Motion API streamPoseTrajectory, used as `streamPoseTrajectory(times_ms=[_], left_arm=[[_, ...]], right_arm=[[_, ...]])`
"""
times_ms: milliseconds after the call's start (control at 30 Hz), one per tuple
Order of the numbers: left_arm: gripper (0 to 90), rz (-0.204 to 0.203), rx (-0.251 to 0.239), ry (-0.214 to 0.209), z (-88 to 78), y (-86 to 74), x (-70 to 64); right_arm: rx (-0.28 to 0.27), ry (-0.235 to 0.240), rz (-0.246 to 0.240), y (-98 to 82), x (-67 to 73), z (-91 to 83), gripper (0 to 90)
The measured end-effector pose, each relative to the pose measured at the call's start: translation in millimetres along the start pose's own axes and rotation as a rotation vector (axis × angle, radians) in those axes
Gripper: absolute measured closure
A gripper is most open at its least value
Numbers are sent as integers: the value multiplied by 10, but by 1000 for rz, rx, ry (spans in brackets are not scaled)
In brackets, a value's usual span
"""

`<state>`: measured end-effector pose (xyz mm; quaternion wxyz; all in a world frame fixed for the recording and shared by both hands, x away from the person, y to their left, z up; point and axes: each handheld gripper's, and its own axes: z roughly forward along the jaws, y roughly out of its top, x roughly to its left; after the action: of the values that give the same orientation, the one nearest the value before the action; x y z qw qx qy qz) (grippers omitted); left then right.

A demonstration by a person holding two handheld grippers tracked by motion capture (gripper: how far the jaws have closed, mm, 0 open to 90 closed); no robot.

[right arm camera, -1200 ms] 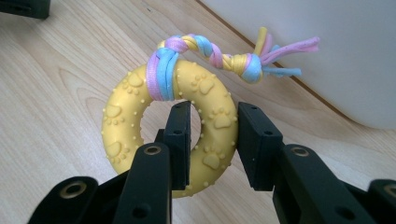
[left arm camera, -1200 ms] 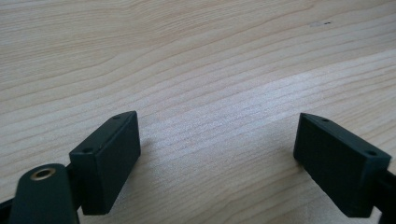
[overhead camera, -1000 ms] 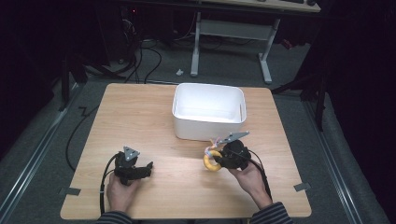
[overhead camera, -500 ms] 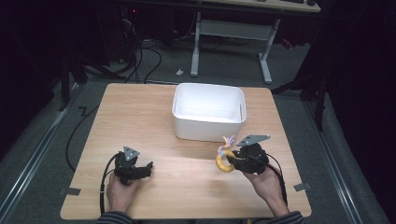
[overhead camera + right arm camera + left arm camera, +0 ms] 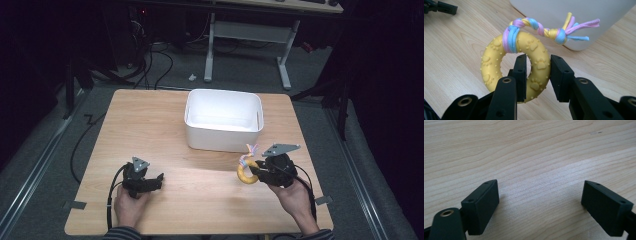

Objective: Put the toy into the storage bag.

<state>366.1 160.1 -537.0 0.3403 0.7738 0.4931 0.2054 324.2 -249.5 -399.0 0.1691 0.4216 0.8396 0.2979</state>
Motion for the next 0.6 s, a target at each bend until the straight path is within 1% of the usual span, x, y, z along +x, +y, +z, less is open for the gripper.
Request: streamPoseTrajectory(times_ms=[133, 233, 333, 467, 533, 600], left_arm=[[149, 0, 0, 0, 0, 0, 0], [149, 0, 0, 0, 0, 0, 0], [149, 0, 0, 0, 0, 0, 0], [149, 0, 0, 0, 0, 0, 0], [149, 0, 0, 0, 0, 0, 0], [149, 0, 0, 0, 0, 0, 0]], right_arm=[[-9, 2, 4, 20, -21, -41, 683], [-16, -3, -6, 41, -30, -78, 683], [-26, -4, -6, 72, -46, -120, 683], [-41, -5, 3, 108, -70, -175, 683], [-44, -12, -8, 123, -79, -184, 683], [-44, -14, -9, 134, -80, -195, 683]])
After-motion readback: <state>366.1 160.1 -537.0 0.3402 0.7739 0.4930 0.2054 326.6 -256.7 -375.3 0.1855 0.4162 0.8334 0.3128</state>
